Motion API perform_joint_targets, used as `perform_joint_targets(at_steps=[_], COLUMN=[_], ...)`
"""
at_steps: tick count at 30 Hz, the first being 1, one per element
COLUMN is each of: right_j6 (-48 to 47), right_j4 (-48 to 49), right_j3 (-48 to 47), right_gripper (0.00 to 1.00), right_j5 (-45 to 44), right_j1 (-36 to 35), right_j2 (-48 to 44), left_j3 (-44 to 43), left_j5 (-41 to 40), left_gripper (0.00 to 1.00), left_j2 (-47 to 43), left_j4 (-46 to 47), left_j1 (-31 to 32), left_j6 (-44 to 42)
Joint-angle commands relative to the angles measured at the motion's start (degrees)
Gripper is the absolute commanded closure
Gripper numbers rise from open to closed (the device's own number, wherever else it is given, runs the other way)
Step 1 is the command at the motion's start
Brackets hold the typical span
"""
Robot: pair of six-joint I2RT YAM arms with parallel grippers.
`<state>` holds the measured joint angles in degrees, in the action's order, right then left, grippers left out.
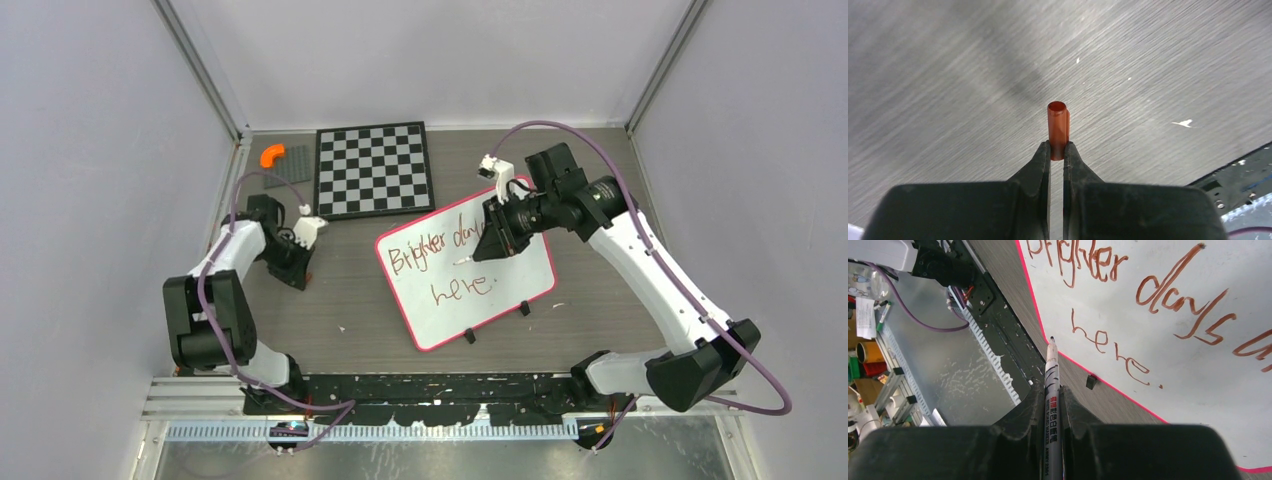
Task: Write a sentence on the whiteboard
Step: Close the whiteboard marker at the center of the board.
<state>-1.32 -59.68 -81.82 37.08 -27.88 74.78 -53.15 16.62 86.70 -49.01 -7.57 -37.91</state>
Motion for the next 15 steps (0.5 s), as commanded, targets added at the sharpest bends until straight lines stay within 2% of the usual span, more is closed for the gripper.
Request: perform_joint_targets(at_steps=[1,5,8,11,15], right_j6=[0.7,1.2,2.9,3.8,4.2], right_j4=[1.1,1.4,1.8,2.0,1.5], right_j3=[-4.2,-6.5,-8.3,-9.3,-8.5], right_gripper=[1.0,1.0,1.0,1.0,1.0], right_j5=[-0.4,-0.2,2.7,5.5,9.1], right_j1=[0.9,2.5,3.8,4.5,4.7], right_j2=[-0.3,0.0,0.3,0.4,0.4], left_j3=[-9.3,-21.1,-29.8,-35.5,-37.2], left_j5=[7.5,11.3,12.8,13.2,14.6], left_gripper=[1.0,1.0,1.0,1.0,1.0], left_j2=[-5.7,-8.3,-10.3,-12.2,-14.2], left_j4=[-9.1,-17.9,-20.8,-21.5,-20.7], left_j1=[0.5,2.5,5.9,13.2,23.4], left_j6=[1.4,1.7,5.9,8.8,10.2])
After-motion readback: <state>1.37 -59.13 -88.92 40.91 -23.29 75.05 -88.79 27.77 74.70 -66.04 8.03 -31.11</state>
